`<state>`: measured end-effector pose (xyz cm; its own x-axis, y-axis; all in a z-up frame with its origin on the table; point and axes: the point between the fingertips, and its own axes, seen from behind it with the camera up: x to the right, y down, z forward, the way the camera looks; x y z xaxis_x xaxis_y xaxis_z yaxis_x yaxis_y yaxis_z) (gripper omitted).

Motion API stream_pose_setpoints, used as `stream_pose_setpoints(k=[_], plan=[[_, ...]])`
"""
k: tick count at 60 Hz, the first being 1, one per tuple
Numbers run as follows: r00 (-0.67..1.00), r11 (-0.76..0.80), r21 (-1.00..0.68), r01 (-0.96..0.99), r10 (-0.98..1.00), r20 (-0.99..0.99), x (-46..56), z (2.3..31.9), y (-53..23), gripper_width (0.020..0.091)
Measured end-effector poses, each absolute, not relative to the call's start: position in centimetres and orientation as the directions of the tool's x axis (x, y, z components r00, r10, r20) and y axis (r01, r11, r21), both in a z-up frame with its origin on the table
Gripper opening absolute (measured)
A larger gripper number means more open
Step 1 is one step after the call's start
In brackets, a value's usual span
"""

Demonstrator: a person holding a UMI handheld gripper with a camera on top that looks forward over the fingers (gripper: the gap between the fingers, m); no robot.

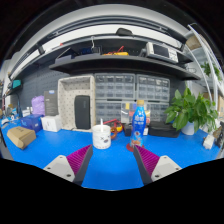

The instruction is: Pour water

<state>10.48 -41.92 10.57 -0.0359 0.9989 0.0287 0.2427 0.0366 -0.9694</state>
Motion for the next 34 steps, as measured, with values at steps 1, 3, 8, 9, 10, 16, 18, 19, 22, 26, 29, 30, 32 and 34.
stream_pose_setpoints(k=[1,3,8,9,10,16,18,19,22,26,29,30,32,34], plan=[[-0.039,0.033,-0.970,0.240,0.999,0.024,10.7,10.8,-42.3,0.0839],[-0.047,0.028,-0.972,0.234,0.999,0.018,11.0,11.2,-43.0,0.0840],[-0.071,0.014,-0.974,0.228,0.997,-0.002,11.7,11.9,-44.4,0.0839],[-0.075,0.013,-0.974,0.227,0.997,-0.004,11.8,11.9,-44.5,0.0839],[-0.077,0.012,-0.974,0.227,0.997,-0.006,11.8,12.0,-44.7,0.0838],[-0.082,0.021,-0.974,0.225,0.997,0.003,12.3,12.3,-44.9,0.0839],[-0.079,0.023,-0.974,0.226,0.997,0.005,12.4,12.3,-45.0,0.0839],[-0.078,0.022,-0.974,0.226,0.997,0.005,12.4,12.4,-45.1,0.0841],[-0.073,0.022,-0.974,0.224,0.997,0.006,12.5,12.6,-45.0,0.0838],[-0.061,0.020,-0.975,0.223,0.998,0.007,12.6,12.9,-44.7,0.0840],[-0.055,0.016,-0.975,0.222,0.998,0.003,12.7,13.0,-44.5,0.0828],[-0.056,0.015,-0.975,0.223,0.998,0.003,12.7,13.0,-44.5,0.0821],[-0.061,0.016,-0.975,0.223,0.998,0.003,12.8,13.1,-44.6,0.0823],[-0.062,0.017,-0.975,0.224,0.998,0.003,12.8,13.1,-44.7,0.0825]])
